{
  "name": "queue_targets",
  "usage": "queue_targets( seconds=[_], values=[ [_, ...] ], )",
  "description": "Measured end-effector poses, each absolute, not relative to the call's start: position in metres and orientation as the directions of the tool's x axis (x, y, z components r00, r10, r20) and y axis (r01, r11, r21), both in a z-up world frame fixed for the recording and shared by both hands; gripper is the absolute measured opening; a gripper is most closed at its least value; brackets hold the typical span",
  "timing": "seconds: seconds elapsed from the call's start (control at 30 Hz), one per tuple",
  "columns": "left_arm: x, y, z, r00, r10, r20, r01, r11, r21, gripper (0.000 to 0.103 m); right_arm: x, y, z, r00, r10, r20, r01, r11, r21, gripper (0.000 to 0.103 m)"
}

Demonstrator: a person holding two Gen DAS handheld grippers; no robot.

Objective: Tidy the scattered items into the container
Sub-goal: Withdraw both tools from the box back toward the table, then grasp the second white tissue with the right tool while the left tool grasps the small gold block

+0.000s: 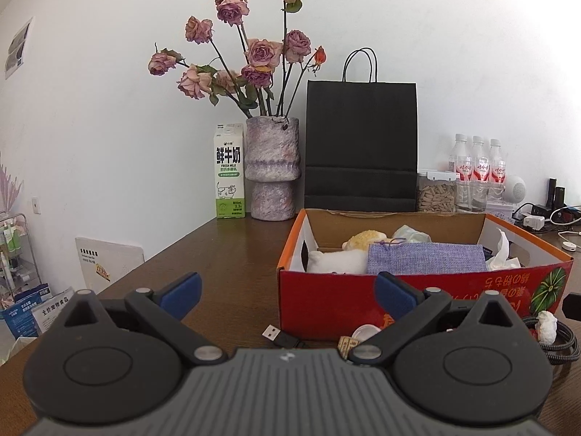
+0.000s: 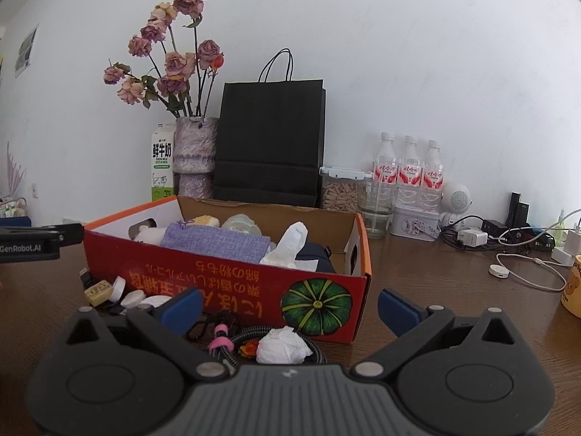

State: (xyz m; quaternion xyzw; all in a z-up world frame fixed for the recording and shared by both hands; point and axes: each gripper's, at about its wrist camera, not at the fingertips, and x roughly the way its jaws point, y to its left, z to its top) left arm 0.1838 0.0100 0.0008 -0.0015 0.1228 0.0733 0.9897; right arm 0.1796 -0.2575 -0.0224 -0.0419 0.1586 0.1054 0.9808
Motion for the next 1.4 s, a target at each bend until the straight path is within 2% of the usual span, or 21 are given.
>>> queue_targets(
  seconds=[0.13,0.27,0.5,0.57,0.67,0.73,0.8,1.1,1.23,1.37,1.4],
  values=[
    [0.185,0.017,-0.002,0.944,0.126,-0.304,-0.133,0.991,-0.003,0.103,0.178,-0.256,-0.024,0.919,0.194,-0.344,-0.226,0.973,-0.056,0.103],
    [0.192,0.019,-0.007,0.916,0.099,-0.388,-0.105,0.994,0.006,0.103,0.181,-0.252,-0.026,0.904,0.195,-0.380,-0.233,0.971,-0.056,0.098],
    [0.201,0.016,-0.011,0.892,0.079,-0.445,-0.079,0.997,0.020,0.103,0.189,-0.248,-0.029,0.883,0.185,-0.431,-0.234,0.970,-0.064,0.090],
    [0.204,0.011,-0.012,0.888,0.065,-0.456,-0.051,0.998,0.042,0.101,0.192,-0.247,-0.031,0.877,0.181,-0.446,-0.233,0.970,-0.064,0.083],
    [0.208,0.003,-0.013,0.886,0.054,-0.460,-0.030,0.998,0.060,0.090,0.197,-0.244,-0.032,0.865,0.183,-0.467,-0.239,0.969,-0.063,0.075],
    [0.211,0.000,-0.014,0.882,0.047,-0.469,-0.017,0.998,0.068,0.072,0.200,-0.242,-0.033,0.857,0.188,-0.479,-0.248,0.967,-0.065,0.068],
    [0.215,-0.003,-0.014,0.875,0.038,-0.483,0.000,0.997,0.078,0.064,0.204,-0.240,-0.034,0.851,0.187,-0.491,-0.250,0.966,-0.067,0.062],
    [0.221,-0.003,-0.017,0.860,0.021,-0.509,0.016,0.998,0.069,0.064,0.223,-0.243,-0.039,0.822,0.167,-0.545,-0.214,0.977,-0.023,0.040],
    [0.223,-0.003,-0.018,0.856,0.016,-0.518,0.020,0.998,0.063,0.064,0.221,-0.245,-0.039,0.821,0.184,-0.540,-0.222,0.975,-0.004,0.023],
    [0.224,-0.005,-0.018,0.850,0.007,-0.527,0.033,0.997,0.066,0.061,0.218,-0.247,-0.038,0.831,0.185,-0.525,-0.215,0.977,0.004,0.018],
    [0.224,-0.005,-0.019,0.849,0.004,-0.529,0.037,0.997,0.067,0.057,0.218,-0.248,-0.037,0.835,0.185,-0.519,-0.212,0.977,0.007,0.018]
  ],
)
